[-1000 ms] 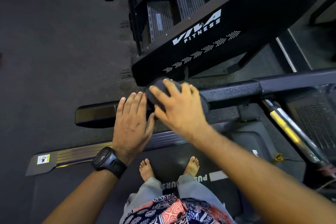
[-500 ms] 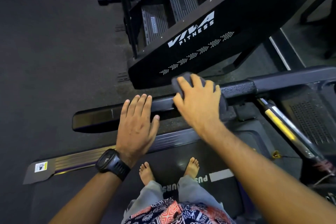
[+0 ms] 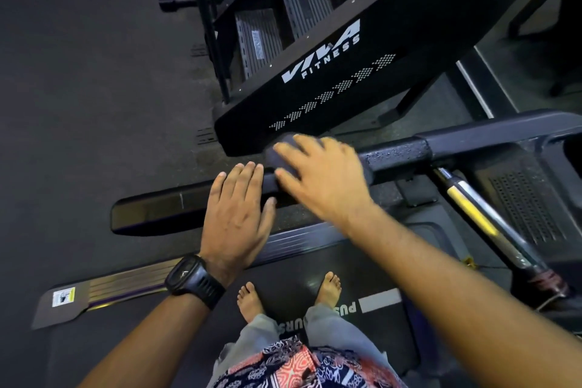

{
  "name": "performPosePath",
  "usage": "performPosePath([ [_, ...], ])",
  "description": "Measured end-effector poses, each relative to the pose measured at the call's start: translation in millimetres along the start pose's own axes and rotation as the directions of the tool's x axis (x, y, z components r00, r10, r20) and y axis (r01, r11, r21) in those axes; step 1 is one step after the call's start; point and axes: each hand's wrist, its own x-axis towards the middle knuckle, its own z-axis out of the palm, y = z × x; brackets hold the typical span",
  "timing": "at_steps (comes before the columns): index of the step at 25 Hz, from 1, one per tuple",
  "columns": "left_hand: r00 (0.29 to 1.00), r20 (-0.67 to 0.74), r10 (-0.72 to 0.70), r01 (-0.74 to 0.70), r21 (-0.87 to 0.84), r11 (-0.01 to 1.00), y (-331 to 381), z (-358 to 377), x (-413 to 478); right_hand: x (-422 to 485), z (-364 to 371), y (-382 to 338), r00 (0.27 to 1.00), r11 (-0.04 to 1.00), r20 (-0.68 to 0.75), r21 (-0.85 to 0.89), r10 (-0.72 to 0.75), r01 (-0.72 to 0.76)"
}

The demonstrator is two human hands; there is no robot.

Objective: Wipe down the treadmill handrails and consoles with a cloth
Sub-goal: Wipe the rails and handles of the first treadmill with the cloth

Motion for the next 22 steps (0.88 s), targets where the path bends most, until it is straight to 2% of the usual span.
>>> performPosePath([
  [1,1.0,0.005,-0.002,0.002,-0.001,1.0,1,0,1,4,-6,14,0.992,0.992,-0.028,-0.024,0.123,-0.123],
  [3,1.0,0.016,-0.002,0.002,-0.019,1.0,4,1,1,-10,-1,19,0.93,0.932,-0.112,-0.059,0.35,-0.357],
  [4,1.0,0.015,-0.001,0.001,-0.025,1.0,6,1,2,-20,7,4,0.924,0.929,-0.154,-0.072,0.35,-0.364],
  [6,1.0,-0.001,0.014,-0.014,-0.027,1.0,9,2,4,-29,9,-22,0.989,0.993,-0.105,-0.049,0.102,-0.108],
  [7,1.0,-0.013,0.018,-0.018,-0.03,0.999,11,2,5,-22,7,-14,0.999,0.999,-0.042,-0.035,0.011,-0.012],
  [8,1.0,-0.018,0.013,-0.013,-0.032,0.999,12,3,6,-11,2,4,0.999,0.999,-0.018,-0.012,0.031,-0.031],
  [11,1.0,0.004,-0.01,0.01,-0.043,0.999,16,4,6,-21,-3,19,0.921,0.925,-0.128,-0.057,0.367,-0.376],
  [12,1.0,0.002,-0.009,0.009,-0.042,0.999,17,4,6,-29,4,3,0.921,0.926,-0.153,-0.065,0.358,-0.371],
  [14,1.0,-0.01,0.011,-0.012,-0.033,0.999,18,5,7,-29,4,-19,0.992,0.994,-0.089,-0.055,0.088,-0.094],
  [15,1.0,-0.016,0.016,-0.016,-0.033,0.999,17,5,8,-17,3,-9,1.0,0.999,-0.015,-0.036,0.005,-0.005],
  [16,1.0,-0.017,0.011,-0.011,-0.032,0.999,17,5,9,-1,-3,10,0.999,0.999,0.022,-0.016,0.03,-0.029],
  [19,1.0,0.004,-0.007,0.007,-0.041,0.999,22,5,10,-6,-7,30,0.927,0.925,-0.068,-0.078,0.368,-0.373],
  [20,1.0,0.003,0.001,-0.001,-0.045,0.999,23,5,10,-16,-1,14,0.922,0.92,-0.114,-0.098,0.369,-0.381],
  [22,1.0,-0.001,0.031,-0.031,-0.049,0.998,24,5,12,-23,1,-16,0.989,0.988,-0.068,-0.073,0.13,-0.135],
])
